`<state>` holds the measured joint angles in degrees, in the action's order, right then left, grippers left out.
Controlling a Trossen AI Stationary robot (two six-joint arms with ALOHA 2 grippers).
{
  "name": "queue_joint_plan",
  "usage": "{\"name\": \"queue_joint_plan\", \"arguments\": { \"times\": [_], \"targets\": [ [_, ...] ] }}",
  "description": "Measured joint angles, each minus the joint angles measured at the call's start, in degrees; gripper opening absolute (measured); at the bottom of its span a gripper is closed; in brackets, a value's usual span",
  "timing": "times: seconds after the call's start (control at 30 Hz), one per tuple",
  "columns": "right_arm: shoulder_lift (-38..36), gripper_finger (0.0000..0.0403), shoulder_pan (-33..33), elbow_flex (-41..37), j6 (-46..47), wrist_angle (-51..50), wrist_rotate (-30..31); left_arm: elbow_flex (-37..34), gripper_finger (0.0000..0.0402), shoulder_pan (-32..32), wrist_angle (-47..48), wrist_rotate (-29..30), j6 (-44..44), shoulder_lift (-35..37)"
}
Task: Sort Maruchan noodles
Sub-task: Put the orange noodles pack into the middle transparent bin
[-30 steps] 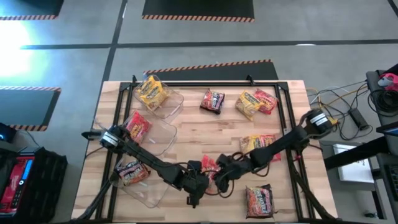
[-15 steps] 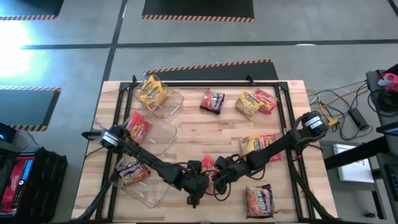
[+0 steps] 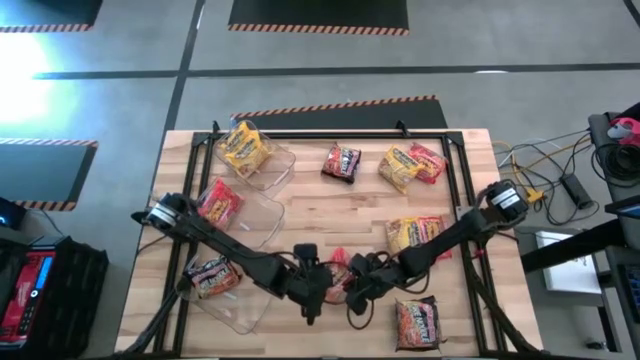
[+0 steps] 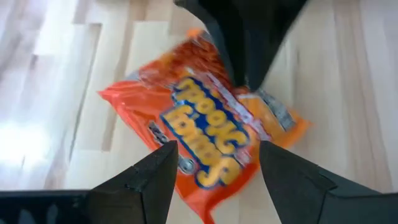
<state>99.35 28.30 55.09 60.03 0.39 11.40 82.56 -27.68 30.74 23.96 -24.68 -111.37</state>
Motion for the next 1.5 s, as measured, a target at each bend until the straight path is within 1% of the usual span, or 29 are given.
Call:
{"name": "queue_joint_plan", "arguments": {
  "times": [0.07, 0.1, 0.23, 0.3, 0.37, 0.5, 0.63, 0.8, 0.9, 1.1, 1.2, 1.3, 1.37, 1.43, 1.5],
  "targets": [
    [0.0, 0.0063, 0.6, 0.0, 0.5, -0.5, 0.8, 0.0, 0.0208, 0.3, 0.1, 0.4, -0.4, 0.0],
    [0.0, 0.0063, 0.9, 0.0, 0.7, -0.8, 1.0, 0.0, 0.0208, 0.4, 0.2, 1.5, -0.7, 0.0],
    [0.0, 0.0063, 1.9, -0.1, 1.5, -1.7, 3.0, 0.0, 0.0208, 0.5, 0.1, 10.7, -3.6, 0.4],
    [0.0, 0.0063, 2.3, -0.1, 1.5, -1.9, 3.7, 0.0, 0.0208, 0.6, -0.1, 12.4, -5.1, 0.8],
    [0.0, 0.0063, 2.6, -0.1, 1.5, -2.0, 3.9, 0.1, 0.0208, 0.6, -0.1, 12.6, -6.7, 0.9],
    [0.1, 0.0063, 3.1, -0.1, 1.5, -2.7, 4.6, -0.6, 0.0208, 0.7, 0.3, 10.3, -10.0, 0.9],
    [0.1, 0.0063, 3.6, -0.3, 1.7, -3.4, 5.3, -1.0, 0.0208, 1.3, 0.7, 4.2, -12.1, 0.9],
    [0.1, 0.0063, 3.7, -0.4, 1.7, -3.8, 5.3, -1.7, 0.0208, 3.2, 0.6, -0.8, -13.5, 1.2],
    [0.2, 0.0063, 3.7, -0.5, 1.4, -4.3, 5.5, -2.7, 0.0208, 4.6, -0.9, -2.7, -14.0, 2.3],
    [0.3, 0.0063, 3.7, -0.7, 1.0, -5.7, 6.1, -4.9, 0.0208, 6.4, -3.5, -4.4, -14.5, 5.3],
    [0.3, 0.0063, 3.7, -0.7, 0.9, -6.1, 6.6, -5.7, 0.0208, 7.2, -5.9, -7.0, -14.2, 6.0],
    [0.3, 0.0063, 3.7, -0.7, 0.8, -6.0, 6.7, -6.9, 0.0208, 7.7, -5.8, -6.9, -14.4, 6.8],
    [0.3, 0.0063, 3.8, -0.5, 0.3, -6.1, 7.1, -8.4, 0.0208, 7.8, -6.0, -5.1, -14.8, 8.2],
    [0.2, 0.0063, 3.9, 0.2, -0.9, -6.0, 7.7, -10.5, 0.0208, 7.7, -8.1, -3.5, -15.5, 10.1],
    [0.0, 0.0063, 3.9, 1.0, -2.5, -5.6, 7.7, -14.4, 0.0208, 7.7, -11.9, -3.1, -16.8, 12.4]
  ]
}}
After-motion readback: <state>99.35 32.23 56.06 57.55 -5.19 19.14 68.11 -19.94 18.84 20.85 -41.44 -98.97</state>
